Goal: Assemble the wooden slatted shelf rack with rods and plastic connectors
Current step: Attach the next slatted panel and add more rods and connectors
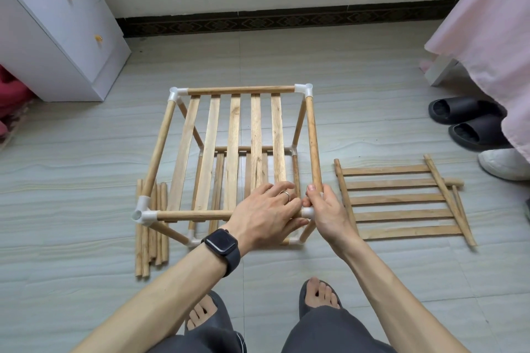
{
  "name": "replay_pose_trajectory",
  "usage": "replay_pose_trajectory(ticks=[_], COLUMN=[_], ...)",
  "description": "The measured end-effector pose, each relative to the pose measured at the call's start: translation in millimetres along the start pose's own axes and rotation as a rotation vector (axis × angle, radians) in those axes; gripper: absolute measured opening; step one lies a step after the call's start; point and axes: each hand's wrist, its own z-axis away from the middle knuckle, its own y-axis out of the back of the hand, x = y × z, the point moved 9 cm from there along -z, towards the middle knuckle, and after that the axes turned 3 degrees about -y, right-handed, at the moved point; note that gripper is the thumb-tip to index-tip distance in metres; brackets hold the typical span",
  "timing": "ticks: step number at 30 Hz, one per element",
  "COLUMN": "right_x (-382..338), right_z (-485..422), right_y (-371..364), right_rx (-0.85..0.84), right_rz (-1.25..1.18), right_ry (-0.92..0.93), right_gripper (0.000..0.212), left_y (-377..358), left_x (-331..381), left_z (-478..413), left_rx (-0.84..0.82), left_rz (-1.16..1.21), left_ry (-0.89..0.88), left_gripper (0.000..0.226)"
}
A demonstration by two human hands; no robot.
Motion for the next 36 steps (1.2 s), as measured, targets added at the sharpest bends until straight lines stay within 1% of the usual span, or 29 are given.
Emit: replay_pose_trajectory(ticks=[5,8,11,13,15,17,19,22,25,27,29,31,33,34,36], right_x=[2,4,16,21,20,12,-3,-39,-78,-99,-108,-106,-96,-91,-87], right_z=[10,20,32,36,30,14,-8,-52,-101,-133,-161,-178,-181,-180,-179], right_y=[1,4,3,2,8,19,33,52,61,61,55,43,31,30,34], right_rx=[-0.082,-0.124,-0.188,-0.224,-0.193,-0.097,0.022,0.18,0.265,0.287,0.268,0.221,0.174,0.171,0.191], right_rz=[0.107,0.119,0.146,0.128,0.131,0.121,0.134,0.181,0.181,0.162,0.14,0.144,0.116,0.1,0.115], right_ry=[-0.013,0.0,0.004,-0.013,-0.022,-0.025,-0.012,0.054,0.133,0.151,0.12,0.093,0.11,0.125,0.164], right_gripper=[0.035,0.037,0.03,0.031,0.039,0.043,0.045,0.048,0.051,0.055,0.056,0.046,0.032,0.029,0.023], left_y=[-3,6,25,42,55,62,63,61,57,53,45,33,20,16,14], left_x=[3,-3,-34,-66,-97,-122,-140,-151,-158,-163,-167,-169,-172,-173,-172], left_z=[9,15,14,7,-4,-18,-35,-68,-104,-127,-148,-164,-172,-174,-176], left_rx=[-0.045,0.002,0.081,0.135,0.158,0.155,0.126,0.089,0.1,0.117,0.114,0.082,0.045,0.038,0.076], left_rz=[0.062,0.148,0.182,0.165,0.13,0.105,0.11,0.099,0.092,0.097,0.089,0.096,0.119,0.115,0.073], left_ry=[0.009,0.018,0.121,0.223,0.312,0.39,0.442,0.437,0.408,0.388,0.375,0.351,0.321,0.302,0.264], left_gripper=[0.048,0.048,0.043,0.037,0.033,0.033,0.039,0.047,0.053,0.056,0.058,0.054,0.045,0.042,0.04])
